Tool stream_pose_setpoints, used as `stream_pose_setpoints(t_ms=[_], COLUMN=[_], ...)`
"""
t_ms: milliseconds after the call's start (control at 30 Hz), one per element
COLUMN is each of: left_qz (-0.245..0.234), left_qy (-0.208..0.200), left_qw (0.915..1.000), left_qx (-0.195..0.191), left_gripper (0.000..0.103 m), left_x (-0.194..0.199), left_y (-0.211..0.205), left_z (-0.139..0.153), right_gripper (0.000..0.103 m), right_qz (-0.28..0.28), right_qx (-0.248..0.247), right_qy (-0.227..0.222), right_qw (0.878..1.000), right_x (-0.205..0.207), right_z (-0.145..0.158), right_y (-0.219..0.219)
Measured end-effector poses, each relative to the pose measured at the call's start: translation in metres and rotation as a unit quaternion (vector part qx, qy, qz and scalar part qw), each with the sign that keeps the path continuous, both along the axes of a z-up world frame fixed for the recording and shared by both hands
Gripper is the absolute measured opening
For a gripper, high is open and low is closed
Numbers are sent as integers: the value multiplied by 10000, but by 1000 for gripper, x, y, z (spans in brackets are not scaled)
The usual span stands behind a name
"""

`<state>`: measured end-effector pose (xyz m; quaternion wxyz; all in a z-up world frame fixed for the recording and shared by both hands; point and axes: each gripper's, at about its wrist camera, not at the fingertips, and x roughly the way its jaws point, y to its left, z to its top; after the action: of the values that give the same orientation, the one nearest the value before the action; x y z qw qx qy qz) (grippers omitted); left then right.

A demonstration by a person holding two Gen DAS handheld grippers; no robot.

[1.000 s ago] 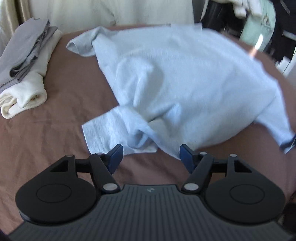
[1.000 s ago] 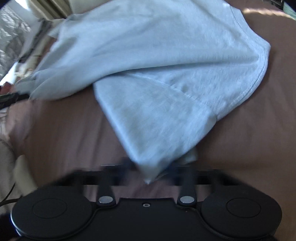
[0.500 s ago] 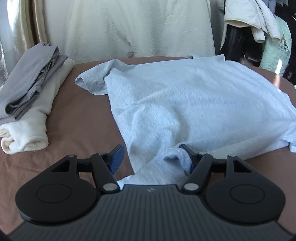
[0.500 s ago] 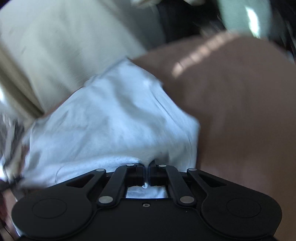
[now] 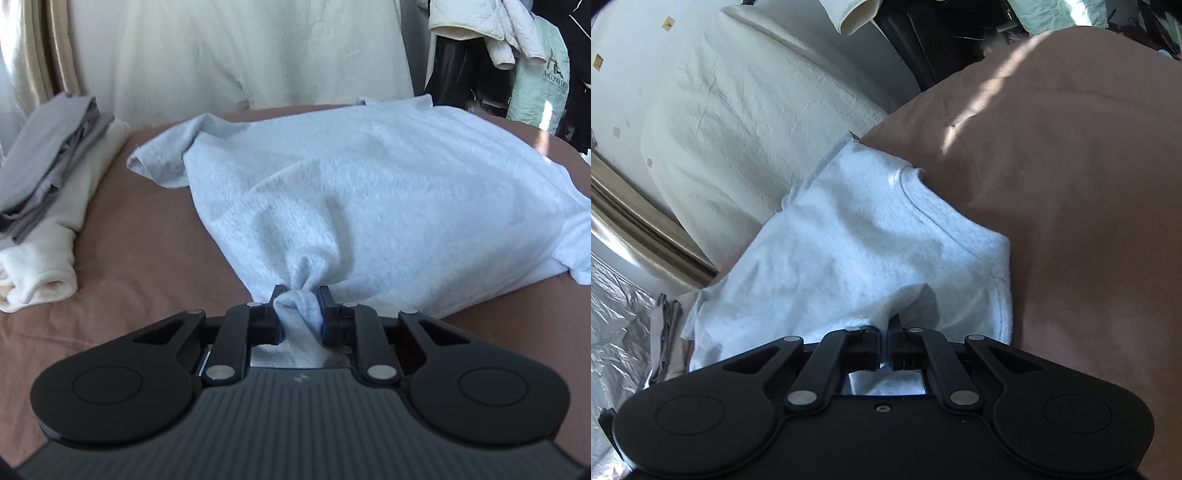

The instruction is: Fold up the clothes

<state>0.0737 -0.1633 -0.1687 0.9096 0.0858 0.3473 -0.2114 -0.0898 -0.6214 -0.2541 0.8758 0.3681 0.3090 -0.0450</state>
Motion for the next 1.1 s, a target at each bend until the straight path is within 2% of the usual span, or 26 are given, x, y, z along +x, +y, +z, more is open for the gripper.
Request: stream_pose_setpoints(t_ms=[67,167,233,333,433,500,533,567,633,667,700,767,800,867,900,933,1033,1100], left_qz=[39,-31,-160,-269,-167,-63,-68,-81,62,152,237,453,600,819,911,982,1156,1295], left_qy=[-65,46,247,661,709,760,807,860,900,900,901,984,1030,1069,1058,1038,997,958], left_qw=[9999,9992,9977,9930,9954,9965,9965,9962,9955,9948,9944,9938,9928,9907,9898,9892,9875,9865], left_qx=[-89,-394,-607,-940,-624,-337,-215,-81,285,450,505,261,69,-197,-272,-327,-397,-300], left_gripper=[14,11,11,11,12,15,20,21,21,21,22,22,22,23,23,23,30,32], left_x=[-9,-32,-49,-66,-78,-83,-84,-84,-87,-88,-89,-88,-87,-84,-83,-83,-79,-77], left_y=[5,26,42,64,61,53,49,46,43,44,48,62,70,83,87,90,96,98], left_z=[11,38,55,67,63,55,51,45,35,31,29,31,33,35,36,37,36,34], right_gripper=[4,4,4,4,4,3,3,3,3,2,2,4,12,16,25,29,32,35], right_qz=[53,139,426,984,1167,1300,1412,1527,1710,1792,1871,1965,1895,1718,1624,1544,1618,1764], right_qx=[-18,467,853,862,973,589,87,-489,-1469,-1650,-1613,-1885,-2138,-2453,-2584,-2655,-2523,-2444], right_qy=[-122,-139,257,978,1299,1427,1584,1876,2540,2719,2795,2971,3023,2876,2768,2613,1926,1472], right_qw=[9999,9987,9951,9866,9798,9794,9772,9691,9406,9310,9278,9152,9094,9097,9112,9151,9344,9421], right_x=[-7,-26,-41,-69,-91,-99,-99,-95,-86,-81,-78,-70,-68,-65,-63,-62,-56,-49], right_z=[8,21,31,51,71,83,88,84,68,63,60,61,64,77,85,94,127,149], right_y=[3,3,6,11,13,21,28,38,56,61,65,74,80,90,95,102,127,149])
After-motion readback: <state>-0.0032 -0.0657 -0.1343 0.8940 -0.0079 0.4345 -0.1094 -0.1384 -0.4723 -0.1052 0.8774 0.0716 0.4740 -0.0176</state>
